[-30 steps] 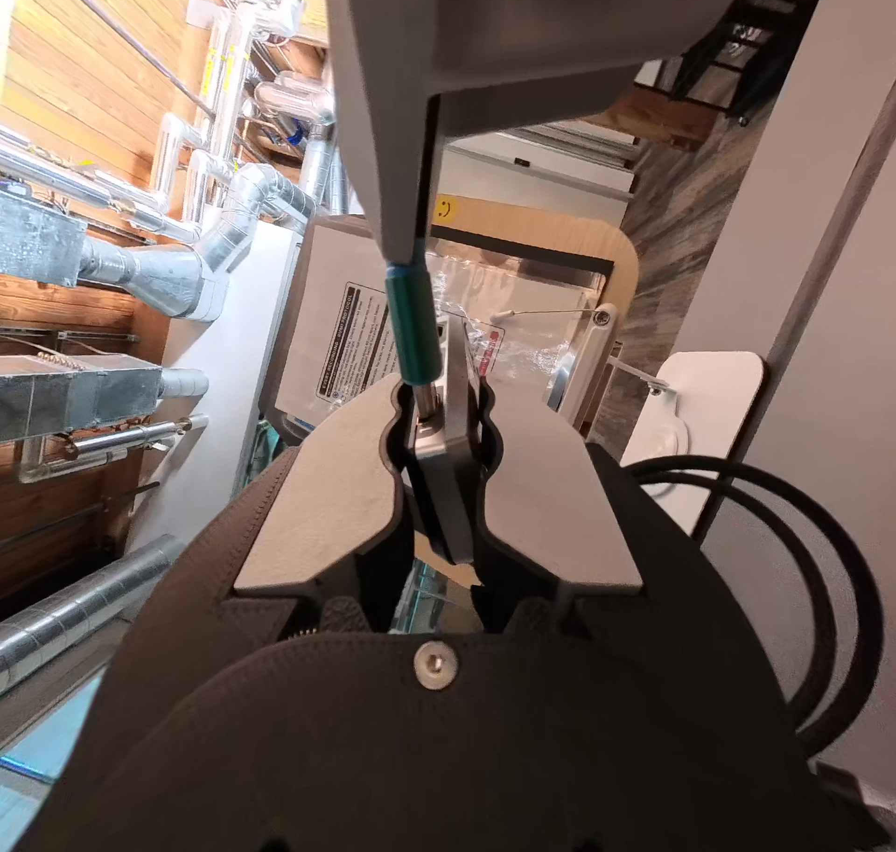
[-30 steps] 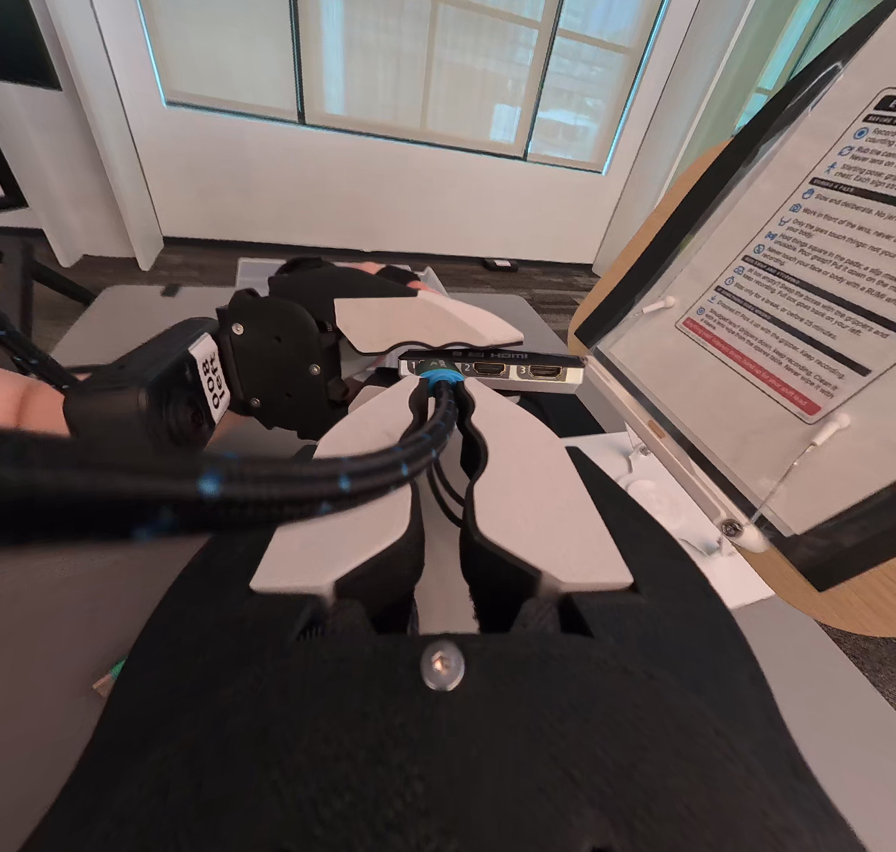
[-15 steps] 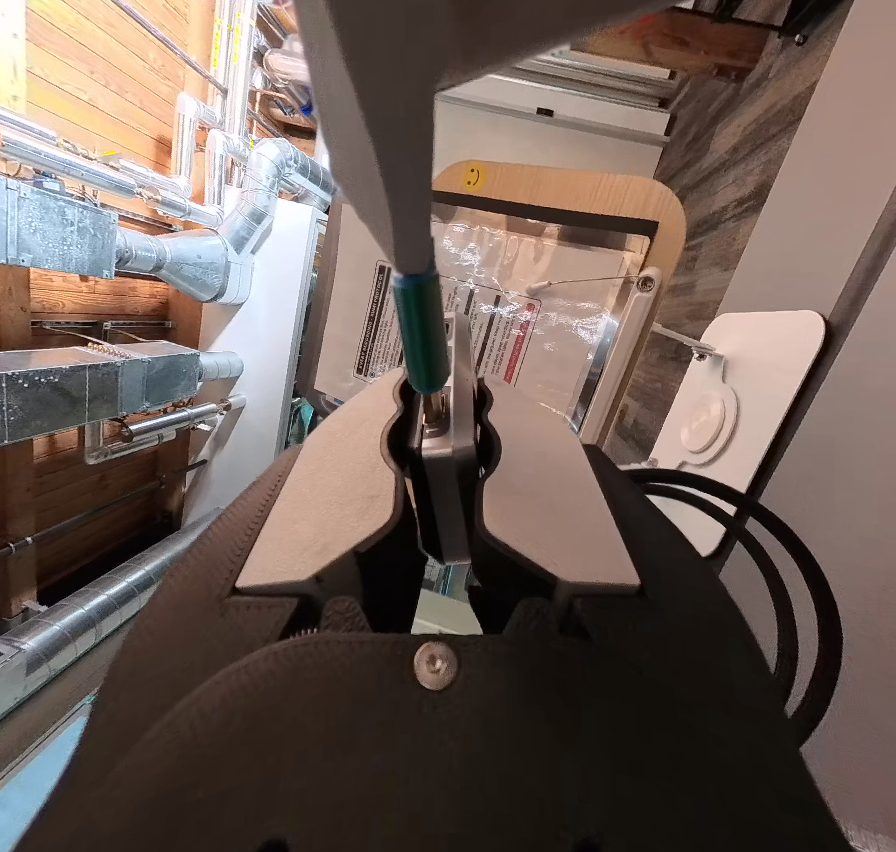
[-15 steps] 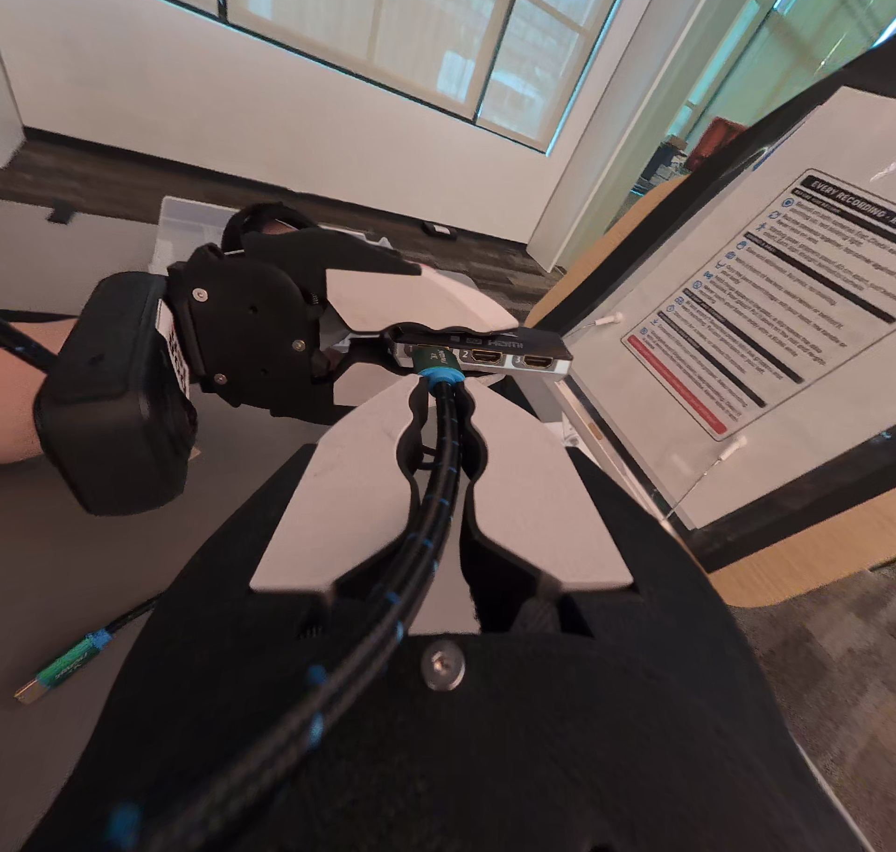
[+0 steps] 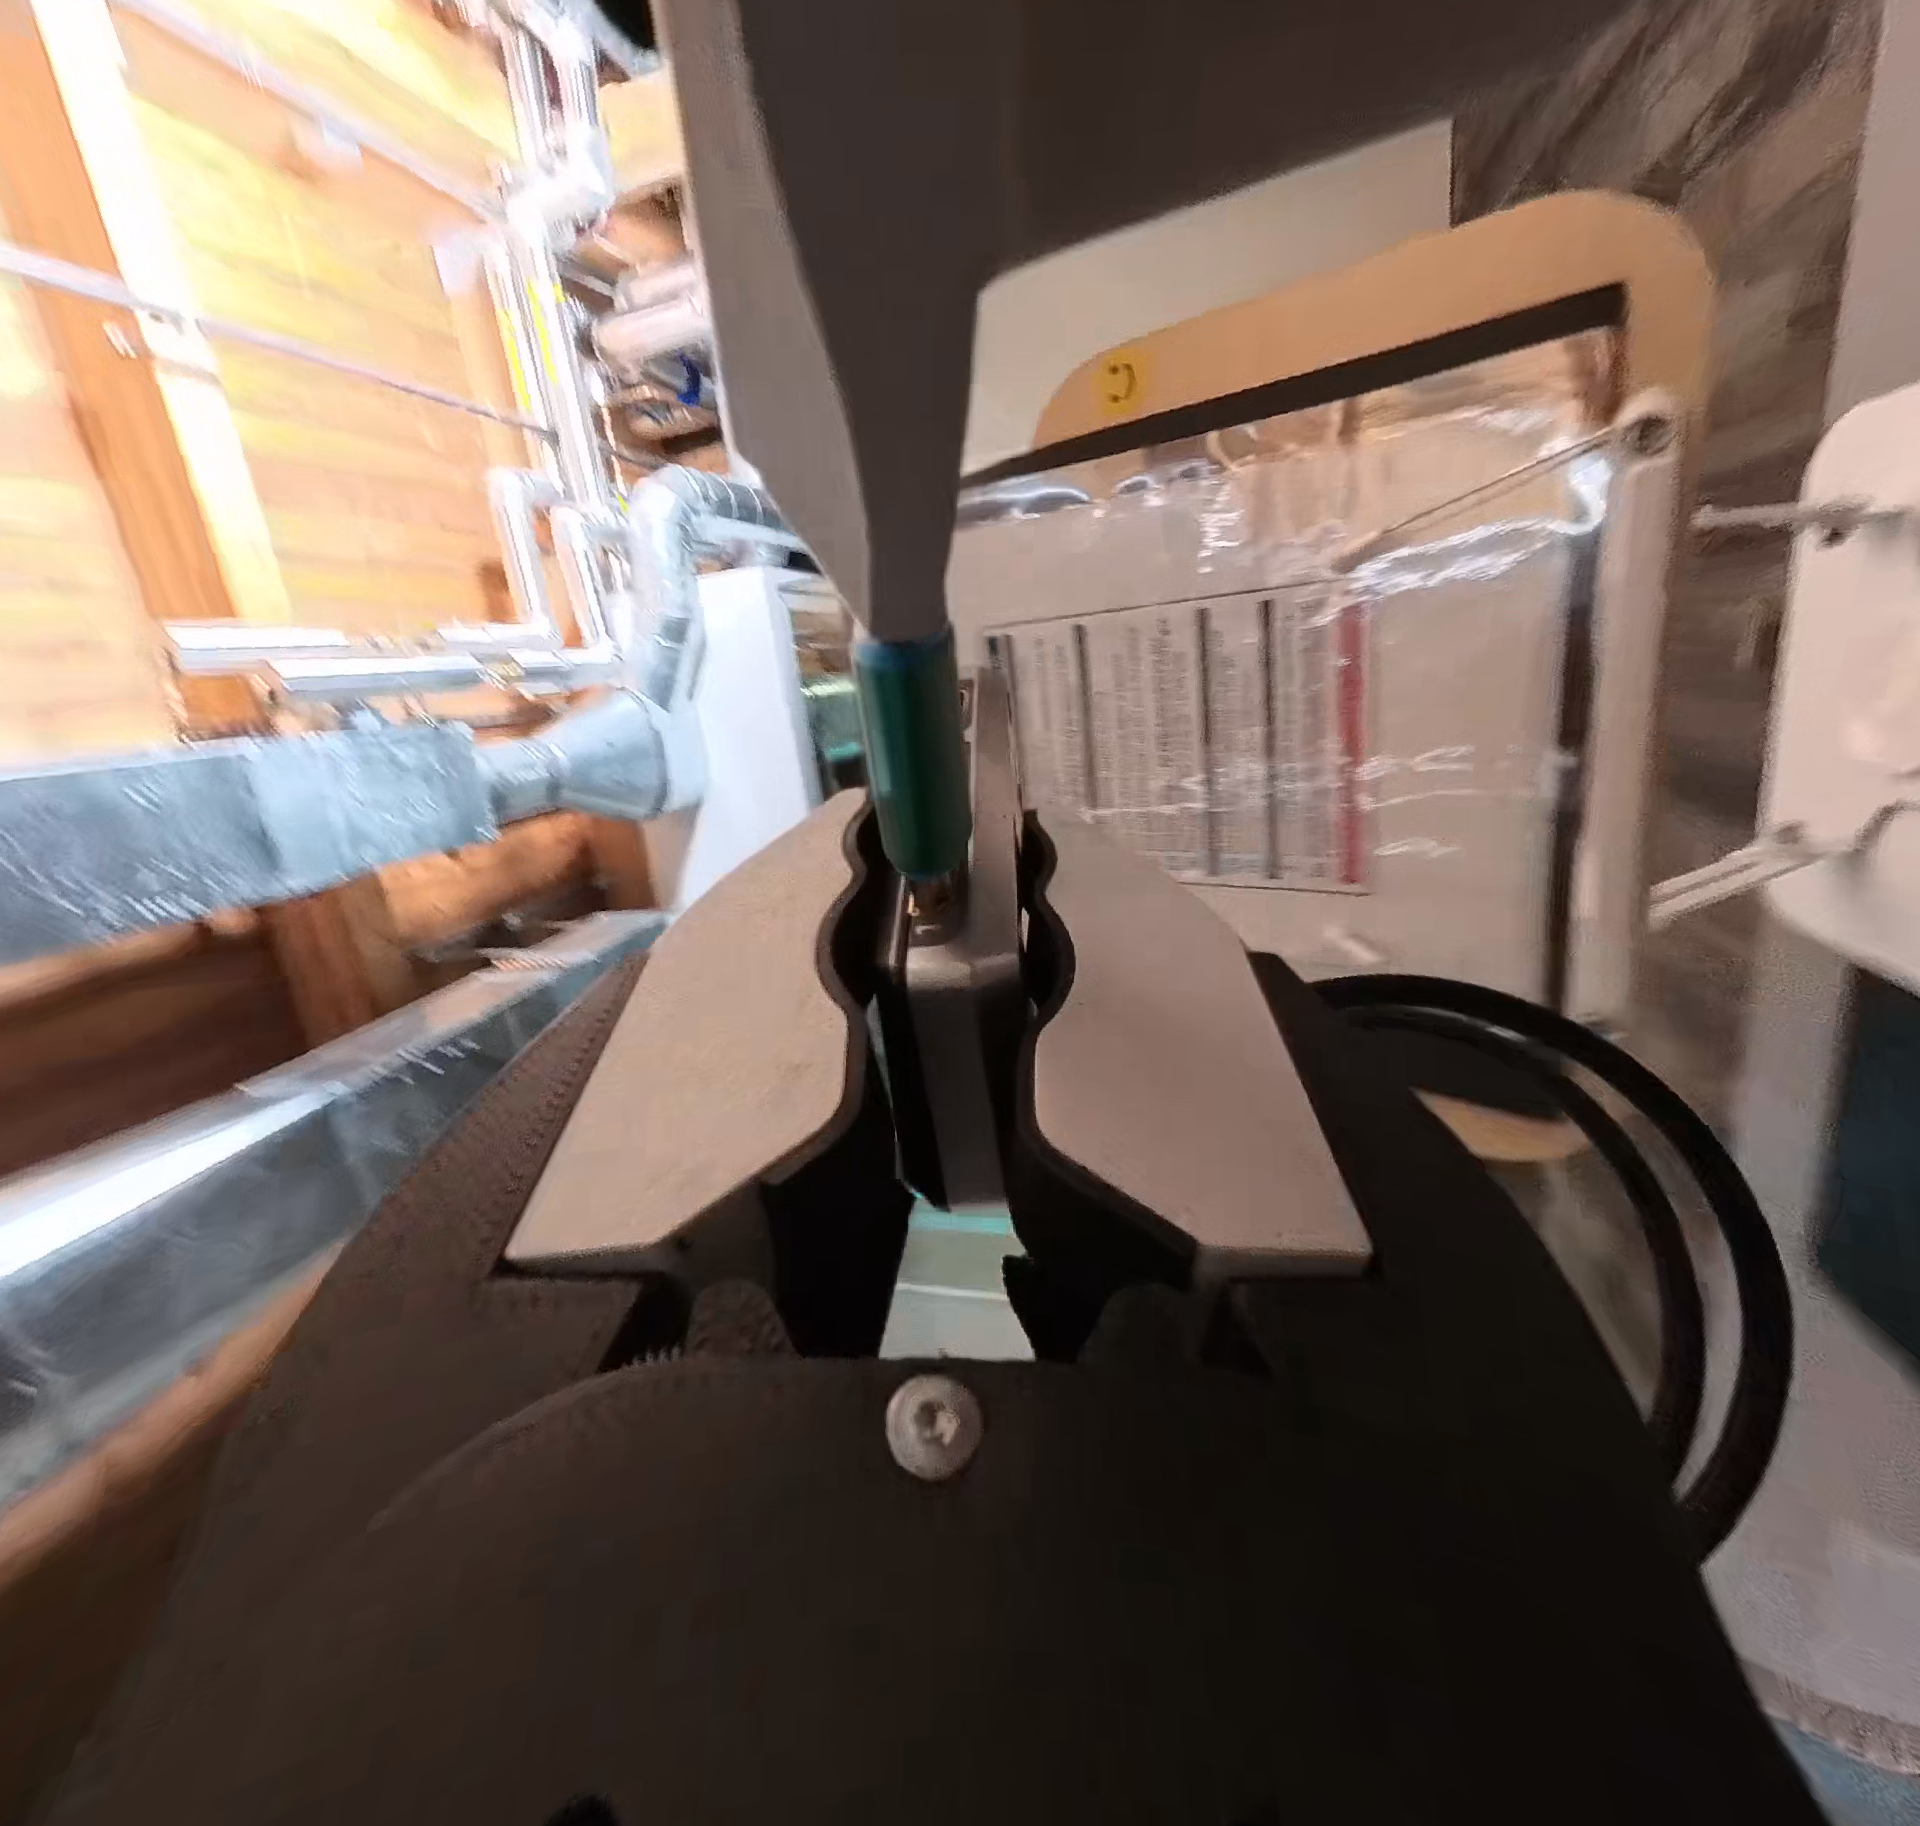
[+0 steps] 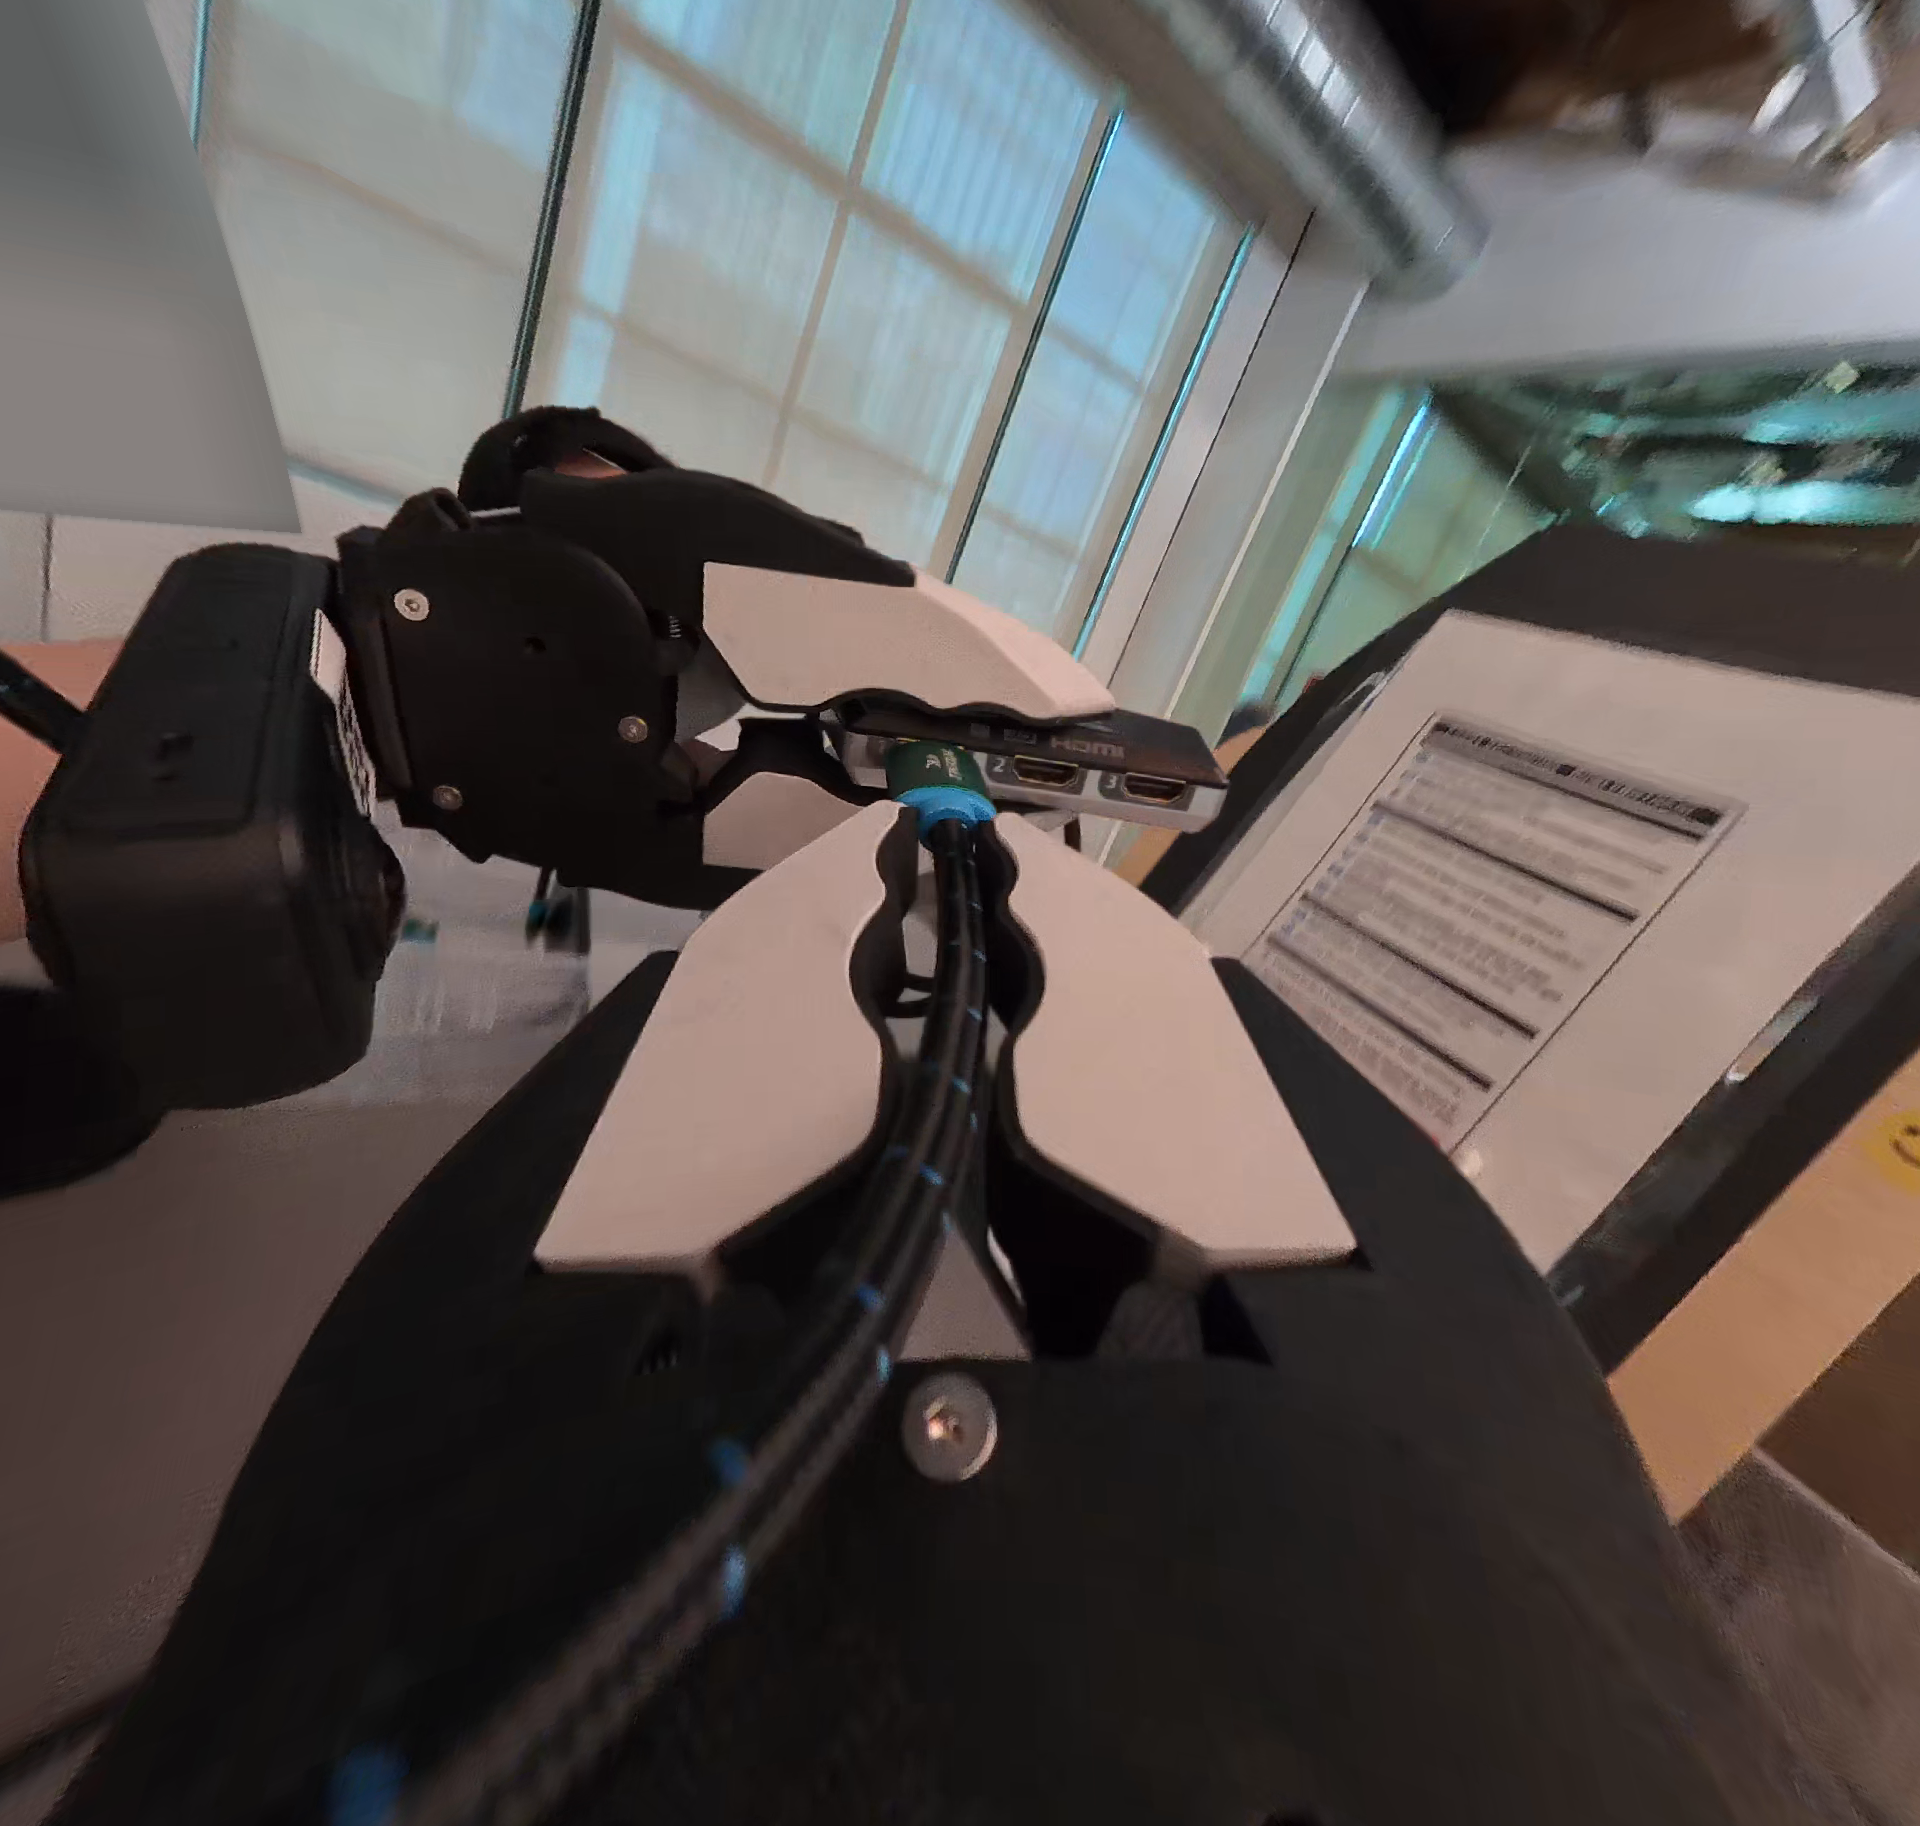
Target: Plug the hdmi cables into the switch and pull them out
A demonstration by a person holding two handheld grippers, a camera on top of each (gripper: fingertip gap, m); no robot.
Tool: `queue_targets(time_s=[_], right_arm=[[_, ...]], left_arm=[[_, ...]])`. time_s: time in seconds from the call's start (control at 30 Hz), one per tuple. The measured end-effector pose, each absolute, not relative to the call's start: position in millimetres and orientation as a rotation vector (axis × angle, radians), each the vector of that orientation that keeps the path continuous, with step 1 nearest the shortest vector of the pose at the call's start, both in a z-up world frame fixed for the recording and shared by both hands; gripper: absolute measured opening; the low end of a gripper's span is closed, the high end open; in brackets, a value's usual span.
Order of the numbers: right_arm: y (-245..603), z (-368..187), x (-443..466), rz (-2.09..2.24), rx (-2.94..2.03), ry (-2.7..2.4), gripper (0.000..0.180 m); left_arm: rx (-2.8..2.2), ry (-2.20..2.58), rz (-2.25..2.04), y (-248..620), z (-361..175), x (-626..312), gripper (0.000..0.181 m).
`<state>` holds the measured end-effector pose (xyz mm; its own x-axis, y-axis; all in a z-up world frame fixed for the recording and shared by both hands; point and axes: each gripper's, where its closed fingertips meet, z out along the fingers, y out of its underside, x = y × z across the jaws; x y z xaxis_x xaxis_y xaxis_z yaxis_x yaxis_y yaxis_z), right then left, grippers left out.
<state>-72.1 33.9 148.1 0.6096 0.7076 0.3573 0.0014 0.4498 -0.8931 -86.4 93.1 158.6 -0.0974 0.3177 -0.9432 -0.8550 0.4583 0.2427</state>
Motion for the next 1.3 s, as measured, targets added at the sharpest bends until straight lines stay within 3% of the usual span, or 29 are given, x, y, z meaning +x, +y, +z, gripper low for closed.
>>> queue_targets(time_s=[0.03,0.53,1.3], right_arm=[[31.0,154.4,-70.4,0.507,-0.982,-0.777,0.011],[-54.0,232.6,16.9,0.649,-0.412,-0.225,0.011],[-141.2,266.5,82.9,0.714,-0.082,-0.212,0.011]], left_arm=[[-0.475,1.354,1.12,89.4,168.2,-83.9,0.022],[0.215,1.555,1.543,-7.9,272.7,24.9,0.022],[0.341,1.477,1.57,-96.0,320.9,86.0,0.027]])
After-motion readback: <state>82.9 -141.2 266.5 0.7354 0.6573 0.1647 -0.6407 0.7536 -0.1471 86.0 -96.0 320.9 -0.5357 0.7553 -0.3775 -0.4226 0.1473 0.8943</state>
